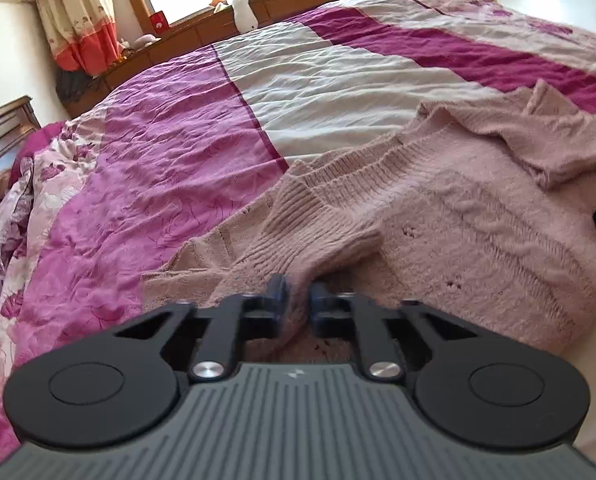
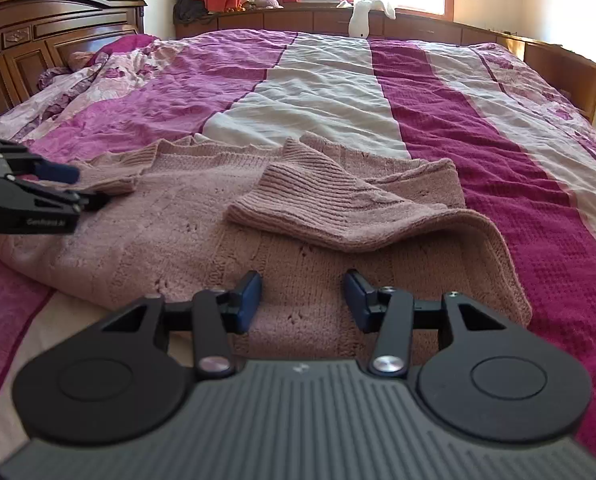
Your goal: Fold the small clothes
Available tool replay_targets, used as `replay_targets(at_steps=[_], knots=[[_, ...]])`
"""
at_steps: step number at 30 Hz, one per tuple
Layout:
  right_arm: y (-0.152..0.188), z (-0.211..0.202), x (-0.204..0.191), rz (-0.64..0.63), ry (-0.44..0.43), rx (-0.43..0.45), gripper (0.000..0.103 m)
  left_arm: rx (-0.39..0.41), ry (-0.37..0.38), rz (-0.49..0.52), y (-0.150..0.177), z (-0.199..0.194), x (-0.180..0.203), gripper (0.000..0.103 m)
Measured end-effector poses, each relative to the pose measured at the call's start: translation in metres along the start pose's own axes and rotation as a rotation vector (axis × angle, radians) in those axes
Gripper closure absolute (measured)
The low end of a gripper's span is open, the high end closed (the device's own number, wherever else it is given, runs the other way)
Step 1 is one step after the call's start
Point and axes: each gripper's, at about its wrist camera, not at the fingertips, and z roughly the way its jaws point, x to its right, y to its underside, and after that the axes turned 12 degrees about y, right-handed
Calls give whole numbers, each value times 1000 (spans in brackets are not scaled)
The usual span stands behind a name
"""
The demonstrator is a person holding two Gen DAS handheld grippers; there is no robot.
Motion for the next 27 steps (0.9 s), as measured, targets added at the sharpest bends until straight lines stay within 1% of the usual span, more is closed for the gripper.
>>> replay_targets(at_steps=[2, 5, 10, 11, 15, 16, 17, 19, 20, 21, 22, 24, 27], knots=[[1, 0, 1, 1, -3, -2, 54, 33, -19, -10, -4, -5, -3, 93], [3, 0, 0, -3, -4, 2, 54, 67, -52, -53, -11, -11, -17, 93], [4, -1, 0, -6, 1, 8, 54, 86, -138, -76, -20, -9, -44, 93], [4, -1, -1, -6, 1, 8, 54, 84, -150, -89, -20, -7, -50, 93], [4, -1, -1, -9, 2, 8, 54, 23, -188, -178, -16, 12, -74, 92], [4, -1, -1, -8, 3, 8, 54, 5, -201, -187, -15, 17, -78, 87], [4, -1, -1, -9, 2, 8, 54, -6, -220, -192, -11, 20, -81, 84], [4, 0, -1, -9, 1, 7, 54, -33, -252, -206, -5, 26, -88, 72], [4, 0, 0, -10, 0, 6, 54, -40, -259, -220, -2, 27, -91, 68], [4, 0, 0, -10, -1, 5, 54, -41, -263, -241, 1, 27, -96, 58], [4, 0, 0, -11, -1, 5, 54, -38, -267, -260, 4, 25, -100, 52], [3, 0, -1, -12, 0, 3, 54, -32, -264, -300, 7, 19, -105, 49], [2, -1, 0, -16, -2, -2, 54, -25, -230, -365, 7, 4, -110, 48]])
